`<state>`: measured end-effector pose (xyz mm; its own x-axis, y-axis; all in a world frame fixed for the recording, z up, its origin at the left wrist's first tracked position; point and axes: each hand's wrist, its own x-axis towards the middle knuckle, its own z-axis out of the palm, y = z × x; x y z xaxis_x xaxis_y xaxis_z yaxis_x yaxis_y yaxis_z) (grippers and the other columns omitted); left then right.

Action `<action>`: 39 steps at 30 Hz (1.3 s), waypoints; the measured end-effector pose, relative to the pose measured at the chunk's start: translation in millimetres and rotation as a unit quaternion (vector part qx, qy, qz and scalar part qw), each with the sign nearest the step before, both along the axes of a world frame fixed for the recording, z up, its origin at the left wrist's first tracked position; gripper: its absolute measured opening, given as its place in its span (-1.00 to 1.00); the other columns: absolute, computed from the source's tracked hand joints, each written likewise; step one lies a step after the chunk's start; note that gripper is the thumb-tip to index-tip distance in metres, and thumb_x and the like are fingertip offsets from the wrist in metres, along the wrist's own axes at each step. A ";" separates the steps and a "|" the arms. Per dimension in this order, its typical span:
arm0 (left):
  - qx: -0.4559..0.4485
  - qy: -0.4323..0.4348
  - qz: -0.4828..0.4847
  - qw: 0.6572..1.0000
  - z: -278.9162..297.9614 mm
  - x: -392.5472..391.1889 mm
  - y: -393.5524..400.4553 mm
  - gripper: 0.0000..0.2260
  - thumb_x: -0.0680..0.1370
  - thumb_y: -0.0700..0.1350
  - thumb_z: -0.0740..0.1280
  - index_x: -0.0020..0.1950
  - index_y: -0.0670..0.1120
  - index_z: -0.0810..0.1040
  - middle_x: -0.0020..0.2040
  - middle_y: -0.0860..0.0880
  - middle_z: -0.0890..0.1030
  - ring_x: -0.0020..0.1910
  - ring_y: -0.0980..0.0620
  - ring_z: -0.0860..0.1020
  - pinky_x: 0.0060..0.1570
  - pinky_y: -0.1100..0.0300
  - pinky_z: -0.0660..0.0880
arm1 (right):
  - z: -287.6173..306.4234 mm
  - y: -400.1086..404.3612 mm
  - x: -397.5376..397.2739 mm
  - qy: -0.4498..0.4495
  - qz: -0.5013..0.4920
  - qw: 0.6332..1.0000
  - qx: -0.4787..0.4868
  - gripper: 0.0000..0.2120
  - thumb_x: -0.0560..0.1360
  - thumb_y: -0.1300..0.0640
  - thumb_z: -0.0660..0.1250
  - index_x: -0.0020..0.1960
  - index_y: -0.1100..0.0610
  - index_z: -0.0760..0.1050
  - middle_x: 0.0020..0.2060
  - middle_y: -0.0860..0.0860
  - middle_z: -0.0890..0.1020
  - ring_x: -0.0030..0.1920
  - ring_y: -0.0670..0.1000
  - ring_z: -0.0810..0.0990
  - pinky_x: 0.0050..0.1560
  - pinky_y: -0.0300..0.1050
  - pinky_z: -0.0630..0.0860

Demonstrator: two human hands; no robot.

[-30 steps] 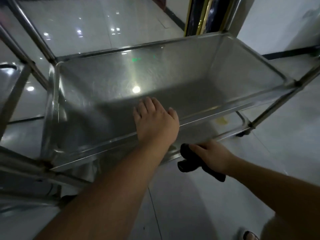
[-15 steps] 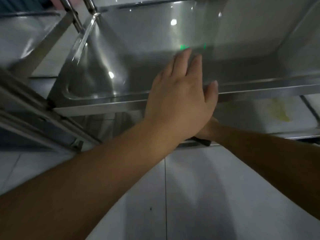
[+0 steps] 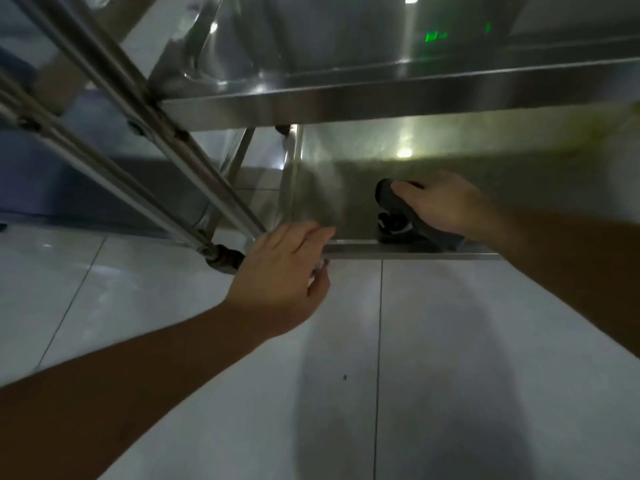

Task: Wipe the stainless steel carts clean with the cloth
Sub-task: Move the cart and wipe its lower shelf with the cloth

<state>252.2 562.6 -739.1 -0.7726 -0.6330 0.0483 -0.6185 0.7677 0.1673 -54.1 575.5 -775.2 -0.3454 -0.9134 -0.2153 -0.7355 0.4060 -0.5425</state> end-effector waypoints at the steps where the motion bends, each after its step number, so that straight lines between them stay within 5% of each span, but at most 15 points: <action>1: -0.003 -0.016 -0.003 1.000 -9.3 8.3 -4.6 -0.55 0.61 -0.05 0.36 0.51 -0.06 0.51 0.37 -0.05 0.56 0.32 -0.08 0.50 0.31 0.02 0.38 | -4.0 -5.7 3.7 0.010 0.004 1.000 0.000 -0.41 0.63 -0.38 0.07 -0.17 0.04 0.60 -0.33 0.00 0.61 -0.32 0.00 0.59 -0.36 -0.13 0.33; 10: 0.181 0.026 0.152 0.971 -65.0 66.9 -50.2 -0.80 0.60 0.09 0.43 0.17 0.08 0.55 0.08 0.16 0.55 0.05 0.17 0.55 0.04 0.12 0.58 | -14.3 -67.3 65.6 -0.003 -0.103 0.986 -0.131 -0.40 0.63 -0.35 0.00 -0.23 0.07 0.51 -0.37 -0.05 0.55 -0.34 -0.03 0.56 -0.38 -0.17 0.34; 13: 0.164 0.080 0.179 0.967 -72.8 68.2 -57.9 -0.74 0.52 0.20 0.44 -0.06 0.06 0.49 -0.03 0.13 0.50 -0.08 0.17 0.54 -0.15 0.28 0.46 | -22.2 -85.7 107.1 -0.006 -0.118 0.977 -0.179 -0.43 0.64 -0.34 -0.06 -0.03 0.01 0.56 -0.27 -0.03 0.59 -0.19 0.09 0.61 -0.13 -0.01 0.48; 16: 0.198 0.163 0.236 0.937 -79.0 61.1 -57.8 -0.65 0.50 0.15 0.52 -0.10 -0.05 0.44 -0.15 -0.01 0.54 -0.17 0.01 0.56 -0.19 0.11 0.51 | -39.1 -95.3 147.6 0.011 -0.073 0.977 -0.201 -0.51 0.70 -0.27 -0.04 -0.10 -0.01 0.49 -0.34 -0.09 0.52 -0.32 -0.05 0.55 -0.29 -0.17 0.35; 17: 0.227 0.209 0.249 0.918 -76.0 57.2 -59.6 -0.66 0.49 0.08 0.56 -0.03 -0.05 0.47 -0.13 -0.03 0.57 -0.16 0.00 0.60 -0.17 0.07 0.57 | -46.9 -96.4 158.4 0.008 -0.021 0.983 -0.184 -0.54 0.72 -0.25 -0.03 -0.05 -0.02 0.51 -0.26 -0.09 0.59 -0.22 -0.07 0.62 -0.24 -0.21 0.42; 18: 0.255 0.258 0.249 0.898 -71.4 53.3 -62.3 -0.68 0.50 0.00 0.59 0.07 -0.01 0.49 -0.08 -0.02 0.61 -0.11 0.04 0.65 -0.13 0.08 0.63 | -57.5 -97.4 167.4 0.015 0.058 0.988 -0.144 -0.56 0.73 -0.22 -0.03 0.13 -0.04 0.57 0.01 -0.05 0.68 0.10 0.00 0.67 0.06 -0.13 0.55; 19: 0.271 0.300 0.240 0.883 -66.9 49.0 -66.4 -0.66 0.51 -0.05 0.59 0.16 0.05 0.50 -0.01 0.01 0.65 -0.03 0.08 0.69 -0.09 0.14 0.66 | -67.1 -97.2 172.9 0.043 0.141 0.985 -0.089 -0.55 0.73 -0.20 -0.03 0.41 -0.08 0.49 0.40 -0.04 0.57 0.49 0.09 0.45 0.48 0.07 0.39; 21: 0.291 0.360 0.240 0.853 -57.3 36.4 -72.2 -0.71 0.55 -0.09 0.56 0.18 0.07 0.53 0.00 0.04 0.70 0.01 0.09 0.72 -0.10 0.22 0.67 | -78.2 -97.3 173.6 0.098 0.230 0.967 -0.040 -0.44 0.71 -0.21 -0.01 0.69 -0.14 0.10 0.69 -0.14 0.05 0.69 0.10 -0.13 0.63 0.17 -0.22; 24: 0.350 0.448 0.292 0.769 -49.5 13.7 -77.1 -0.89 0.61 -0.18 0.48 -0.04 -0.12 0.57 -0.17 -0.08 0.67 -0.10 -0.07 0.70 0.00 -0.05 0.67 | -79.5 -95.7 170.8 0.107 0.231 0.966 -0.037 -0.40 0.70 -0.23 -0.10 0.71 -0.14 -0.07 0.70 -0.15 -0.09 0.68 0.09 -0.25 0.62 0.17 -0.30; 27: 0.384 0.478 0.342 0.712 -46.4 0.6 -78.7 -0.75 0.62 -0.21 0.45 -0.25 -0.02 0.62 -0.23 -0.08 0.64 -0.16 -0.08 0.65 0.00 -0.10 0.65 | -77.7 -90.1 170.9 0.130 0.225 0.965 -0.021 -0.38 0.70 -0.24 -0.13 0.71 -0.11 -0.12 0.70 -0.12 -0.14 0.68 0.10 -0.26 0.65 0.20 -0.24; 34: 0.357 0.471 0.352 0.726 -46.7 -3.5 -81.4 -0.62 0.57 -0.23 0.42 -0.43 0.02 0.53 -0.33 -0.10 0.56 -0.32 -0.06 0.53 -0.25 0.04 0.51 | -70.0 -59.2 127.6 0.132 0.190 0.973 -0.016 -0.35 0.67 -0.27 -0.09 0.71 -0.10 -0.01 0.70 -0.15 -0.07 0.68 0.02 -0.21 0.66 0.10 -0.22; 39: 0.340 0.450 0.363 0.742 -49.3 -0.8 -81.9 -0.77 0.43 -0.11 0.41 -0.43 0.03 0.52 -0.37 -0.04 0.55 -0.37 -0.04 0.52 -0.44 0.12 0.44 | -70.9 -6.6 53.9 0.155 0.136 0.978 0.012 -0.30 0.60 -0.34 -0.11 0.70 -0.14 0.02 0.69 -0.19 -0.04 0.69 -0.01 -0.17 0.63 0.05 -0.22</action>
